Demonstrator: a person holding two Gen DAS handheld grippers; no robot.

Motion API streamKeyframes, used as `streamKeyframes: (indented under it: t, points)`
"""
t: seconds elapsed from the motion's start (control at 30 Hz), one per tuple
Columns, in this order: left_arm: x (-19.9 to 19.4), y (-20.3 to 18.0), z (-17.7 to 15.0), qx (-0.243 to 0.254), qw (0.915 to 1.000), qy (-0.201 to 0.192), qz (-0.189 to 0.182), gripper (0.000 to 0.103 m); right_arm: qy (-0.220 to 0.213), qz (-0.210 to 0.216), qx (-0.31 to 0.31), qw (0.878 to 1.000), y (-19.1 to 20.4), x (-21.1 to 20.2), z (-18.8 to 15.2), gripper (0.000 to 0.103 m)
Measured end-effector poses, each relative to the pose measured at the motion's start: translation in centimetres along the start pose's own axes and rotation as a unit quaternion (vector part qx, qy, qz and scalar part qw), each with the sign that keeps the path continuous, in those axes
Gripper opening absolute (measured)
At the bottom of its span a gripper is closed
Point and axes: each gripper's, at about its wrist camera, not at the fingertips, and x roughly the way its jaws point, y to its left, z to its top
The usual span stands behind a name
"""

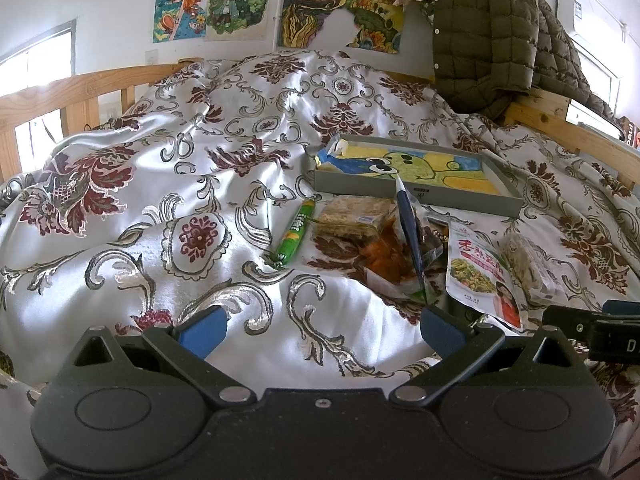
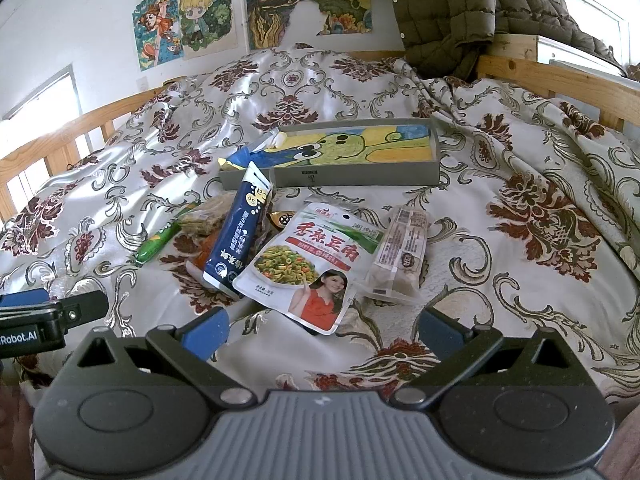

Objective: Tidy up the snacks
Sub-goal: 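Grasp the green bean snack bag with the left tool while the right tool grasps the wrapped sausage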

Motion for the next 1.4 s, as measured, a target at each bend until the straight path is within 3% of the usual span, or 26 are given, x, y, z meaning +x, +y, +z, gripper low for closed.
streamKeyframes:
  t: [0.43, 0.6, 0.77, 0.93, 1.03, 1.2, 1.4]
  points:
    - [1.1, 0.7, -0.3, -0.008, 0.9999, 0.003, 0.008, 0.102, -0.030, 0.003, 0.020, 0.999, -1.0, -0.4, 1.0, 0.103]
    - [1.8, 0.2, 1.7, -0.001, 0.9998, -0.011, -0.014, 0.102, -0.046, 0.001, 0.005, 0.999, -2.0, 0.2, 2.4, 0.103]
    - [2.7, -1.2, 3.9, 0.021, 0.9984, -0.039, -0.036, 0.102, -0.037, 0.032, -0.014, 0.999, -3.3, 2.3, 4.6, 0.103]
    - [4.1, -2.8, 5.5, 0.033, 0.9962, -0.048, -0.065, 0.102, -0.022, 0.035, -0.036, 0.999, -5.0, 5.2, 6.3, 0.103]
    - [5.0, -3.9, 5.8, 0.042, 0.9947, -0.047, -0.081, 0.102, -0.008, 0.026, -0.031, 0.999, -6.2, 7.2, 6.8, 0.103]
    - [6.9, -6.3, 5.8, 0.080, 0.9907, -0.039, -0.103, 0.102, 0.012, 0.048, 0.037, 0.998, -8.7, 9.1, 6.2, 0.103]
    - [9.4, -8.0, 5.5, 0.099, 0.9845, -0.004, -0.145, 0.102, 0.029, 0.033, 0.006, 0.999, -8.6, 10.5, 5.6, 0.103]
